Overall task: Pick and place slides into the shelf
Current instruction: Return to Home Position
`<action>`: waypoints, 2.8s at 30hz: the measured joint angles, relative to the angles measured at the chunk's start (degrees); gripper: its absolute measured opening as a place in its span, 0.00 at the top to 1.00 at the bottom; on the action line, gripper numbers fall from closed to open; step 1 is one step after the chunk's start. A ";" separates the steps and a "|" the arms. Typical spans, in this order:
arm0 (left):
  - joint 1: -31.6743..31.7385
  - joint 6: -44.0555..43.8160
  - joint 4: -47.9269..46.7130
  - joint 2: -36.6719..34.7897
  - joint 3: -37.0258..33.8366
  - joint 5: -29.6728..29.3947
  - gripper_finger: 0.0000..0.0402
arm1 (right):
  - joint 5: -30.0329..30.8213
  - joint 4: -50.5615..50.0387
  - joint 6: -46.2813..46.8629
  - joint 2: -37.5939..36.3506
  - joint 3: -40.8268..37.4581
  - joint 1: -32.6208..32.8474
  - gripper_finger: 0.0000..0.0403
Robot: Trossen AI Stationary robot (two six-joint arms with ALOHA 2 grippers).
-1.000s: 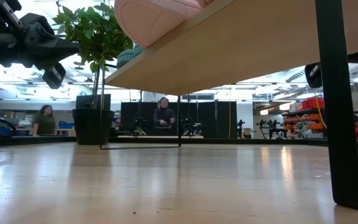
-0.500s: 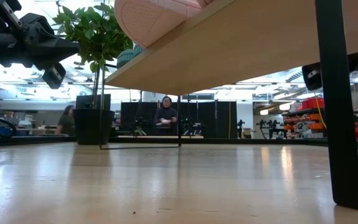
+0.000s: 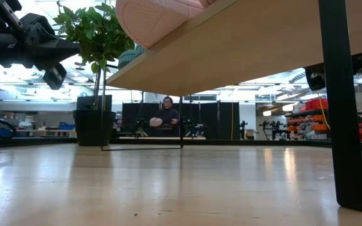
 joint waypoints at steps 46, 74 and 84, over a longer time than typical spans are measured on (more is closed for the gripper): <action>0.00 20.98 -0.30 0.00 0.00 -0.04 0.94 | 0.00 0.00 0.31 0.00 0.00 0.00 0.96; 0.01 20.96 -0.35 -0.01 0.00 -0.02 0.93 | 0.00 0.00 0.31 0.00 0.00 0.02 0.96; -0.02 20.98 -0.35 -0.01 0.00 -0.02 0.92 | 0.00 0.00 0.31 0.00 0.00 0.02 0.96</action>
